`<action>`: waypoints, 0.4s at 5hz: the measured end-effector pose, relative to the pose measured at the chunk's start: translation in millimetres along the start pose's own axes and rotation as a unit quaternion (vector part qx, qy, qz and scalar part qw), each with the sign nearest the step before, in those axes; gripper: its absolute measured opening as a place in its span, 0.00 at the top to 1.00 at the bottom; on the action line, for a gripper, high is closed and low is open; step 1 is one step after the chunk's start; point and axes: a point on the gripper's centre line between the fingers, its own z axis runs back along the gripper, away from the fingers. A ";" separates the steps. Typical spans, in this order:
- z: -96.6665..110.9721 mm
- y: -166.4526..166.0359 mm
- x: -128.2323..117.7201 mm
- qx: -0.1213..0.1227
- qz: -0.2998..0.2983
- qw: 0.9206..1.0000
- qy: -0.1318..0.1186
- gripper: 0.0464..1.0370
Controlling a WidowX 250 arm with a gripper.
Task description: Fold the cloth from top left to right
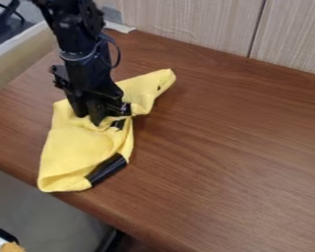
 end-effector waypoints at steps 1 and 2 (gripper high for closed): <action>2.3 -2.8 2.0 -0.004 -0.002 1.000 0.002 0.25; 12.4 -5.6 8.8 -0.012 -0.006 1.000 -0.012 0.04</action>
